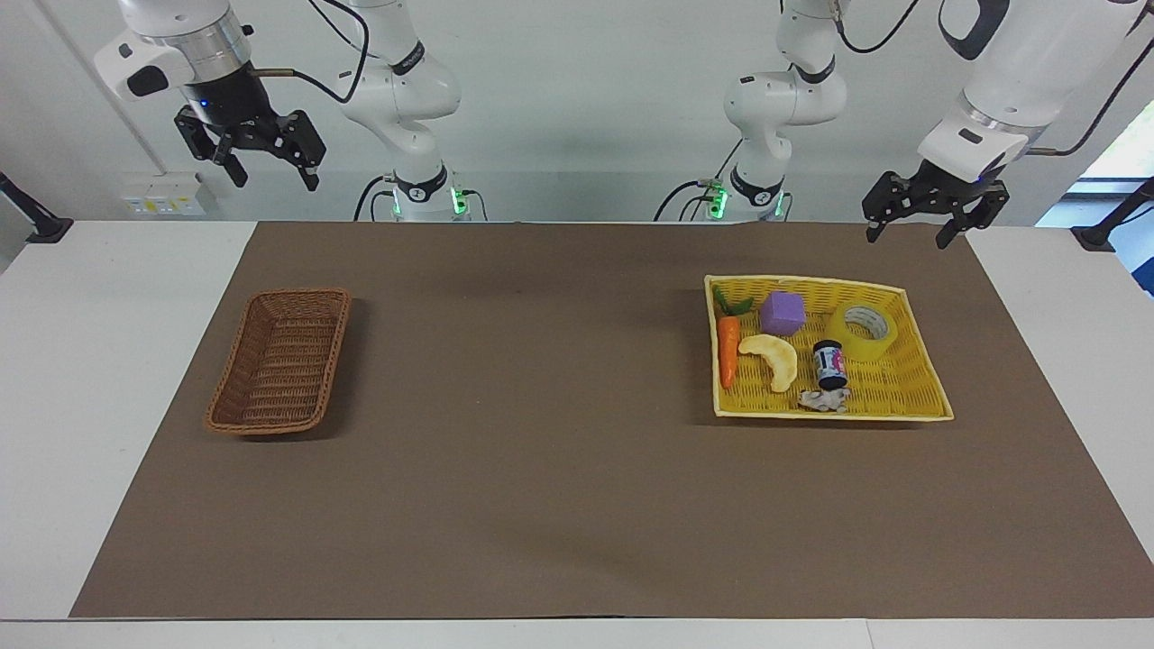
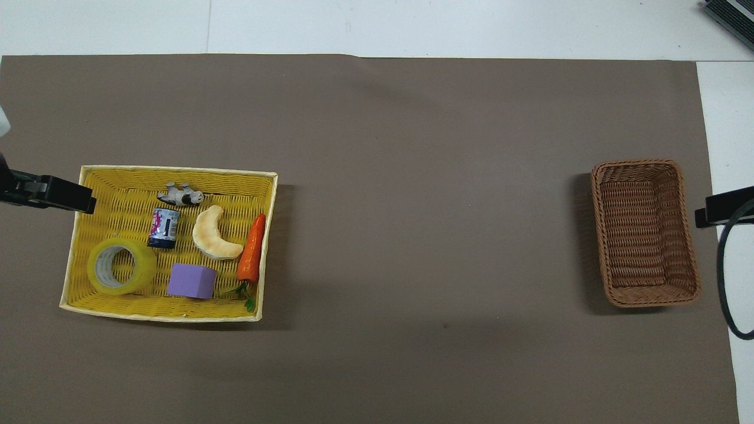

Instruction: Move tape to another basket

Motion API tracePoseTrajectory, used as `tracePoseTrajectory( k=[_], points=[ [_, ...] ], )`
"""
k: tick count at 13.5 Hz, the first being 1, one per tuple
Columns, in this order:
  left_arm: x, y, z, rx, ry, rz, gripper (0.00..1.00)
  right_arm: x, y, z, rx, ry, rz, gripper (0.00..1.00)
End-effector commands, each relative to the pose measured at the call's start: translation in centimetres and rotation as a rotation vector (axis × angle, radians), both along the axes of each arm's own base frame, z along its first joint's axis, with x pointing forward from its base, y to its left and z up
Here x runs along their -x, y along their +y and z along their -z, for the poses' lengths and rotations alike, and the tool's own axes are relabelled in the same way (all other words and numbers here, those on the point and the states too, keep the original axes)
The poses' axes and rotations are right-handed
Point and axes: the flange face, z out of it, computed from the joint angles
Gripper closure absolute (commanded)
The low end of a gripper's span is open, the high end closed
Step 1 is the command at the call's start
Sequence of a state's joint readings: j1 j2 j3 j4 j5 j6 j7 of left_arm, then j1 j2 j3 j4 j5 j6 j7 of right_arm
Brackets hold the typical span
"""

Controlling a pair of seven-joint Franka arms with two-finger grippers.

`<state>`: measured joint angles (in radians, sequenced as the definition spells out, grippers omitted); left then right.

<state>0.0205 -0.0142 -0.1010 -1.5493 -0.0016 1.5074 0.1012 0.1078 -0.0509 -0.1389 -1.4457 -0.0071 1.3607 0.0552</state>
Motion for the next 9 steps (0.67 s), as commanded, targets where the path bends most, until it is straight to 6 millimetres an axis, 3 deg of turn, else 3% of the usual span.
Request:
tracePoseTrajectory(
  k=[1, 4, 9],
  points=[
    [0.5, 0.2, -0.1, 0.023, -0.005, 0.006, 0.0, 0.1, -0.3, 0.1, 0.001, -0.011, -0.011, 0.0],
    [0.6, 0.2, 0.5, 0.023, 0.006, 0.013, 0.0, 0.1, -0.3, 0.1, 0.001, -0.011, -0.011, 0.0],
    [0.5, 2.3, 2.3, 0.037, 0.039, 0.052, 0.0, 0.1, -0.3, 0.1, 0.001, -0.011, -0.011, 0.0]
  ],
)
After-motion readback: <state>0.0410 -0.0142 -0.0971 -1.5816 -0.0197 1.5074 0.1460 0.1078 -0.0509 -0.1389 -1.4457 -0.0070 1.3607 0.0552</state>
